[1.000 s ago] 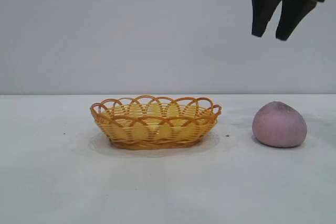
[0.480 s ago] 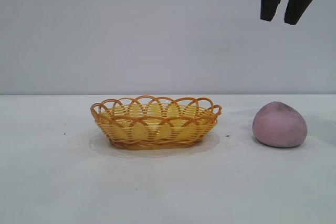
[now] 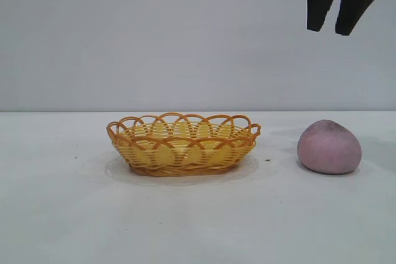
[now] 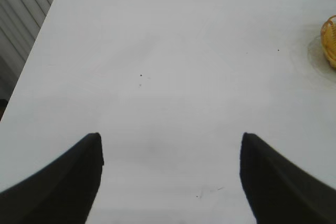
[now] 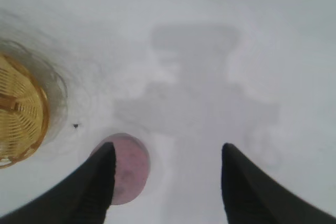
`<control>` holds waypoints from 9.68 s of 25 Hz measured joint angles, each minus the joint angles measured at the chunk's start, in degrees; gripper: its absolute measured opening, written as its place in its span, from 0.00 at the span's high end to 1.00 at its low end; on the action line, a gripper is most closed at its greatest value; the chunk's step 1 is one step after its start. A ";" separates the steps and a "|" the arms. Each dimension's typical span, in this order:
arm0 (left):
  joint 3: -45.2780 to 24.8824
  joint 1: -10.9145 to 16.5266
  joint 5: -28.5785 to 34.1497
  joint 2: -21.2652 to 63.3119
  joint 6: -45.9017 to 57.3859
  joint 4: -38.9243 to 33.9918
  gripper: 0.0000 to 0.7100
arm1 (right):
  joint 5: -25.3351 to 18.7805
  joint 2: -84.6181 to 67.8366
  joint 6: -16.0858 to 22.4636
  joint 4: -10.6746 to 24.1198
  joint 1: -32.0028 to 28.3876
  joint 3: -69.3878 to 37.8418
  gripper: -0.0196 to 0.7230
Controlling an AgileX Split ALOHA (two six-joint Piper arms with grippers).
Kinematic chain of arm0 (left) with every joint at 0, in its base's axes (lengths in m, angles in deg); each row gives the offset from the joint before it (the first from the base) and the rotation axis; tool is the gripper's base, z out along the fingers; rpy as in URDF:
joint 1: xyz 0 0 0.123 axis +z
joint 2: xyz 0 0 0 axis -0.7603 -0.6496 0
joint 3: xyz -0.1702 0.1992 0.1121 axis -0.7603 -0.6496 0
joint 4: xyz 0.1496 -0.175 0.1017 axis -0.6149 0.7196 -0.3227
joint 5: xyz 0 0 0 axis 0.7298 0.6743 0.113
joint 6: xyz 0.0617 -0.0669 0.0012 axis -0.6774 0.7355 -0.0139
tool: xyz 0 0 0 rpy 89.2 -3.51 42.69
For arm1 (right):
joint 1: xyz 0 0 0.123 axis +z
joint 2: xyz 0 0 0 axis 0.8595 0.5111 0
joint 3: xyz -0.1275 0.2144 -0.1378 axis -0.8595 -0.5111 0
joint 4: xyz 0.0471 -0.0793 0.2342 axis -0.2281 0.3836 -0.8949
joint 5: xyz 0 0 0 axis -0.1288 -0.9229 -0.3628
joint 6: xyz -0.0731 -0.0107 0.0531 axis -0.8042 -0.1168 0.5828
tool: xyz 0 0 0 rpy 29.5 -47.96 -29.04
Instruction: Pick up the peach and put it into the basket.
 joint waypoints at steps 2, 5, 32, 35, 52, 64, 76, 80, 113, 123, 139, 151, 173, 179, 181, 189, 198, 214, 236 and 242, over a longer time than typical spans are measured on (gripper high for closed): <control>0.00 0.00 0.00 0.00 0.00 0.00 0.32 | 0.11 0.00 0.61 -1.33 0.00 -1.88 0.47; 0.00 0.00 0.00 0.00 0.00 0.00 0.32 | 0.11 0.00 2.07 -2.02 0.00 -5.05 0.47; -0.12 0.00 0.00 0.00 -0.10 0.08 0.32 | 7.88 -0.54 3.19 1.56 7.88 -20.27 0.47; -0.12 0.00 0.00 0.00 -0.10 0.08 0.32 | 9.21 0.72 3.19 1.56 7.93 -20.27 0.47; -0.12 0.00 0.00 0.00 -0.10 0.08 0.32 | 6.16 3.12 2.86 1.79 8.61 -20.27 0.97; -0.12 0.00 0.00 0.00 -0.10 0.08 0.32 | 0.96 -5.43 2.76 -3.32 8.22 -10.77 0.97; -0.12 0.00 0.00 0.00 -0.10 0.08 0.32 | 0.15 -0.46 2.76 -6.60 17.21 -3.59 0.97; -0.12 0.00 0.00 0.00 -0.10 0.08 0.32 | 0.15 5.20 2.76 -6.23 20.74 0.49 0.97; -0.12 0.00 0.00 0.00 -0.10 0.08 0.32 | 0.65 12.19 3.42 -1.69 16.98 9.70 0.53; -0.12 0.00 0.00 0.00 -0.10 0.08 0.32 | 0.16 9.25 10.80 6.95 4.32 9.92 0.53; -0.12 0.00 0.00 0.00 -0.10 0.08 0.32 | 0.14 4.88 12.17 7.69 -13.19 6.21 0.53; -0.12 0.00 0.00 0.00 -0.10 0.08 0.32 | 0.40 -15.81 12.17 8.14 -13.17 -21.72 0.53; -0.12 0.00 0.00 0.00 -0.10 0.08 0.32 | -1.28 -79.62 12.17 11.24 -13.17 -56.40 0.53; -0.12 0.00 0.00 0.00 -0.10 0.08 0.32 | -1.86 -92.73 12.17 11.27 -12.56 -61.57 0.53; -0.12 0.00 0.00 0.00 -0.10 0.08 0.32 | -2.01 -96.21 12.17 11.27 -12.56 -63.12 0.53; -0.12 0.00 0.00 0.00 -0.10 0.08 0.32 | 0.90 -107.46 12.55 6.35 -12.56 -70.36 0.53; -0.12 0.00 0.00 0.00 -0.10 0.08 0.32 | 4.75 -114.40 12.68 5.99 -9.86 -71.89 0.53; -0.12 0.00 0.00 0.00 -0.10 0.08 0.32 | 5.11 -114.75 16.11 8.82 -9.16 -72.23 0.53; -0.12 0.00 0.00 0.00 -0.10 0.08 0.32 | 5.22 -114.75 16.11 8.72 -6.22 -72.23 0.53; -0.12 0.00 0.00 0.00 -0.10 0.08 0.32 | 5.34 -114.75 16.11 8.72 -4.12 -72.23 0.53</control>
